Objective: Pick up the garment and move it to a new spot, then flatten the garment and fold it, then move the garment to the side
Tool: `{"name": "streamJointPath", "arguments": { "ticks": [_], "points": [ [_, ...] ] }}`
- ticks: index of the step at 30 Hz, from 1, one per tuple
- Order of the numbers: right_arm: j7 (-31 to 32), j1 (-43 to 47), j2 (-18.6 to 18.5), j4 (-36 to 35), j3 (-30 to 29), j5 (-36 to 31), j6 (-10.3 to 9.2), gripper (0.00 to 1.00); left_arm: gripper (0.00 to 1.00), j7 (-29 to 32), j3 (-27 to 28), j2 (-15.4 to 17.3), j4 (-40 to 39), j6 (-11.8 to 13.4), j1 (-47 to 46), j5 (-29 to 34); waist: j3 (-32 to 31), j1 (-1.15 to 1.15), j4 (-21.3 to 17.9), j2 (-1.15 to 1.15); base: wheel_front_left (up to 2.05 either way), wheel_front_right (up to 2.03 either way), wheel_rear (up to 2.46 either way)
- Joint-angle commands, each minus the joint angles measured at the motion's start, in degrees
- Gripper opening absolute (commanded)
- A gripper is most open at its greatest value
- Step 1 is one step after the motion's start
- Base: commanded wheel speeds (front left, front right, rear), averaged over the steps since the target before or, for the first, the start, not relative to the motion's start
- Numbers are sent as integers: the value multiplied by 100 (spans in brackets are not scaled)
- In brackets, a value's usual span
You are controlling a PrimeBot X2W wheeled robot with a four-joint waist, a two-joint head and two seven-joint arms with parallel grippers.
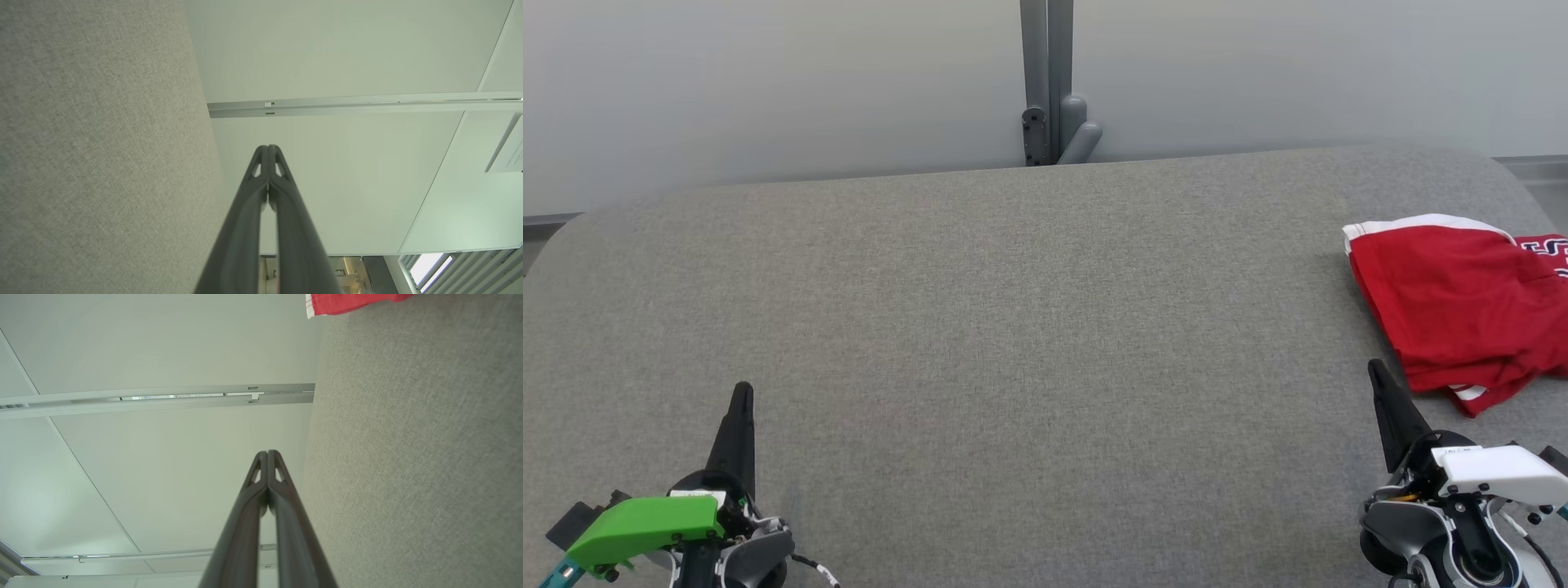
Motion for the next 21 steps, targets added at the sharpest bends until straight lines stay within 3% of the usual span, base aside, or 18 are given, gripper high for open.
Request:
{"name": "streamJointPath", "arguments": {
  "ticks": [1,21],
  "points": [
    [33,-53,-29,7,2,39,2,0,0,6,30,2,-20,-28,-82,28,0,0,0,61,0,0,0],
    [33,-52,-28,7,2,39,2,0,0,7,33,0,-20,-28,-83,32,0,0,0,61,0,0,0]
  ]
}}
